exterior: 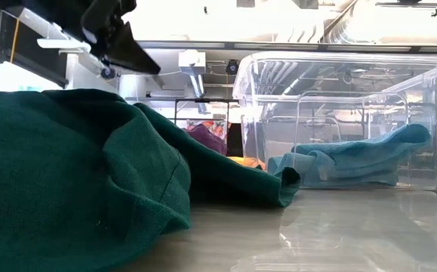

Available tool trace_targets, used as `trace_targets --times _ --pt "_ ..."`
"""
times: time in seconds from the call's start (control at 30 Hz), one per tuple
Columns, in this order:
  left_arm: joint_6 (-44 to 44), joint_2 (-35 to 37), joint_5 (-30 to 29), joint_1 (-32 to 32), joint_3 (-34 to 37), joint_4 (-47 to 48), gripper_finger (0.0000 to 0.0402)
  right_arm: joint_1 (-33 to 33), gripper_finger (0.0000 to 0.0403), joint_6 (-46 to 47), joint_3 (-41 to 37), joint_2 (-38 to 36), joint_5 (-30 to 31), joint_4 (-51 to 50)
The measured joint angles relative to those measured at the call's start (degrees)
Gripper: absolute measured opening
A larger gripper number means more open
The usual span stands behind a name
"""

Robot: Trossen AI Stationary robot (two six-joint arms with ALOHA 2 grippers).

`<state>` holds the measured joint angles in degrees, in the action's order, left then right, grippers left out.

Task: Sort towels by color in basket
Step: Put the yellow towel into the bottom transparent bin

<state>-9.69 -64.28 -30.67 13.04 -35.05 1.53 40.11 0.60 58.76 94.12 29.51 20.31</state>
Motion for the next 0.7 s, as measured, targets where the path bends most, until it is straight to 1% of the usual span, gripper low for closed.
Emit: trace_targets --times 0.1,0.17,0.27,0.33,0.5,0.57,0.7 --pt "2.1 -3.4 -1.0 2.6 0.0 -0.2 0.0051 -1.4 0.0138 2.1 0.0 0.0 0.4 0.3" --pt "3.7 -5.7 -3.9 4.6 0.0 -0.3 0.0051 -2.3 0.0138 2.1 0.0 0.0 0.3 -0.1" --pt "2.8 -8.7 -8.1 7.7 0.0 -1.5 0.0051 -3.7 0.0138 2.0 0.0 0.0 -2.0 0.5" --pt "2.0 -9.8 -10.4 10.1 0.0 -1.9 0.0051 -4.7 0.0138 0.8 0.0 0.0 -4.6 1.3" --pt "-2.6 -9.7 -15.1 16.9 -0.2 -1.7 0.0051 -7.6 0.0138 -3.7 0.3 2.7 -9.2 5.5" --pt "-4.3 -9.4 -15.9 19.7 -0.8 -1.6 0.0051 -8.6 0.0138 -5.1 2.1 4.7 -10.7 5.5" --pt "-5.1 -9.2 -16.9 24.7 -2.1 -1.3 0.0051 -10.0 0.0139 -6.7 7.4 8.8 -11.0 1.7"
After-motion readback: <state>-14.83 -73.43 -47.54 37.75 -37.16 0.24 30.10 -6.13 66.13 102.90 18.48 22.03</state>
